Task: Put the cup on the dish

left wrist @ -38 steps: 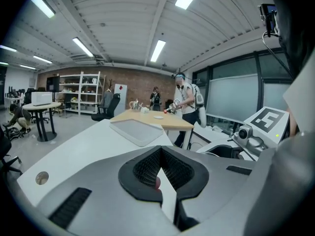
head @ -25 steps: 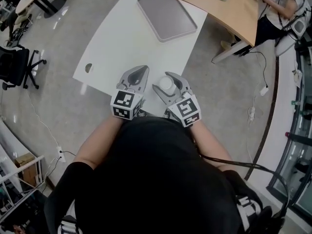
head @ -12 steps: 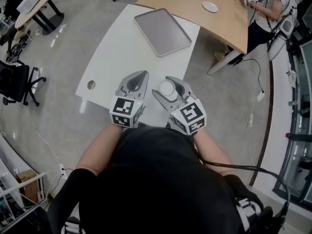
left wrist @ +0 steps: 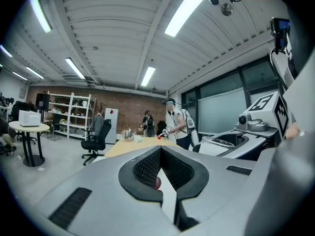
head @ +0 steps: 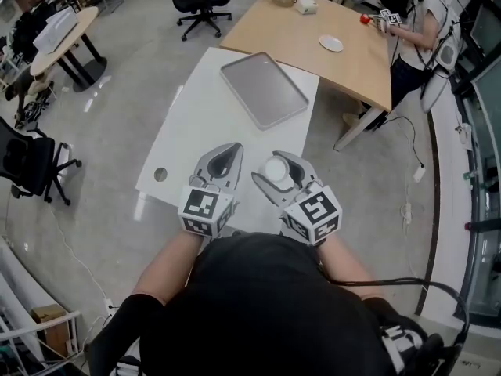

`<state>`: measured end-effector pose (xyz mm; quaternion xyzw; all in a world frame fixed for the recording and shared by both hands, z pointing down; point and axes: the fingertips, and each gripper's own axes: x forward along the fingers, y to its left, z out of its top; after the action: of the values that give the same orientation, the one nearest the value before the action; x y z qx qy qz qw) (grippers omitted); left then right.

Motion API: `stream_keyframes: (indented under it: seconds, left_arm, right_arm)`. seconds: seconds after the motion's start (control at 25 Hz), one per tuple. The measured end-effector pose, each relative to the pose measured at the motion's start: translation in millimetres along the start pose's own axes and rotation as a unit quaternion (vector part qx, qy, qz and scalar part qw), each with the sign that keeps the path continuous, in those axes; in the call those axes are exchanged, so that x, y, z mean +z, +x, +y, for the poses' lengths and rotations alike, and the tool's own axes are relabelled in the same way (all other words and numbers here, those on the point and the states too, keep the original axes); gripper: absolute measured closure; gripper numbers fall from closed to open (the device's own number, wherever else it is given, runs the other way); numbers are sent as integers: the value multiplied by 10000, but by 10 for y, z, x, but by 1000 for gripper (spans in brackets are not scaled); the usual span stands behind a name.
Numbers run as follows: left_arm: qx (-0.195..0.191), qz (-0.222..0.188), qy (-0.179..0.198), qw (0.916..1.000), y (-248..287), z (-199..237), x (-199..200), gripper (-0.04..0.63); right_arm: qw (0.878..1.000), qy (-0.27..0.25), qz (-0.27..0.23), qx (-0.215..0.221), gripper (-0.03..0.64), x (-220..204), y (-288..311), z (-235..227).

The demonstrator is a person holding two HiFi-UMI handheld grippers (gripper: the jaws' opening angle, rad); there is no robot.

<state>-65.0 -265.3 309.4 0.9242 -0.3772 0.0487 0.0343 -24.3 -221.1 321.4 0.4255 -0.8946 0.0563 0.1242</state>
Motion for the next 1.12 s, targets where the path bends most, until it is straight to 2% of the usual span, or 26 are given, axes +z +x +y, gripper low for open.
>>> stream_keyframes:
  seconds: [0.36, 0.72, 0.88, 1.12]
  left_arm:
    - [-260, -31, 12, 9997, -100, 147, 107, 597]
    - [-534, 65, -109, 9985, -121, 118, 82, 597]
    - [-536, 131, -230, 9982, -52, 130, 52, 597]
    - [-488, 144, -165, 9986, -20, 183, 46, 595]
  right_arm:
    - [9995, 17, -5, -305, 350, 172, 118, 123]
    - [9990, 97, -60, -427, 350, 239, 155, 192]
    - [9987, 150, 16, -491, 350, 183, 143, 115]
    - [9988, 111, 29, -475, 350, 215, 165, 79]
